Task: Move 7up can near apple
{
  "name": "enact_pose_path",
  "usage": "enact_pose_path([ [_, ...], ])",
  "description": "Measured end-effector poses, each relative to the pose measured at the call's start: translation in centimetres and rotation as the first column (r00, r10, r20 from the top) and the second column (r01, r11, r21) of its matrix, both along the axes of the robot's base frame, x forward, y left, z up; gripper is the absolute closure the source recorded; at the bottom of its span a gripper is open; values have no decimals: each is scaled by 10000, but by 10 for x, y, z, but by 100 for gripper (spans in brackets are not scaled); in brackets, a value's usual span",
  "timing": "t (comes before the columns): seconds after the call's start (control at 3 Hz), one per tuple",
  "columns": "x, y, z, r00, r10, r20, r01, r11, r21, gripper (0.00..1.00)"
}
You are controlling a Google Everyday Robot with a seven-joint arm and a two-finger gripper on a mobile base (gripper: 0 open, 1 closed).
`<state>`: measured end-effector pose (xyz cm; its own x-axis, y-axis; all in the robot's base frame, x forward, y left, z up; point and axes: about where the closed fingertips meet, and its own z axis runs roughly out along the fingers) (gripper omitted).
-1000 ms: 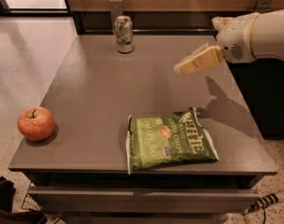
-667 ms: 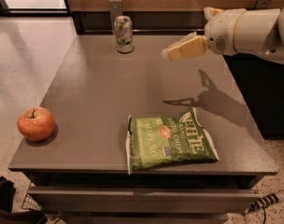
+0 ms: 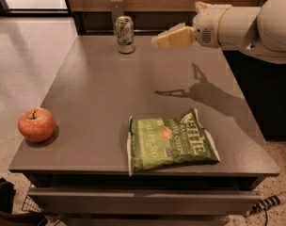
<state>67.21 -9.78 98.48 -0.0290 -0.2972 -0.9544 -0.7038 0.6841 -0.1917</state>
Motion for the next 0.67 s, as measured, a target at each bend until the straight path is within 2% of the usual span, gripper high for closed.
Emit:
enact_pose_path([
  [0.67, 81, 30, -35, 9988, 462, -188, -451, 9973, 577, 0],
])
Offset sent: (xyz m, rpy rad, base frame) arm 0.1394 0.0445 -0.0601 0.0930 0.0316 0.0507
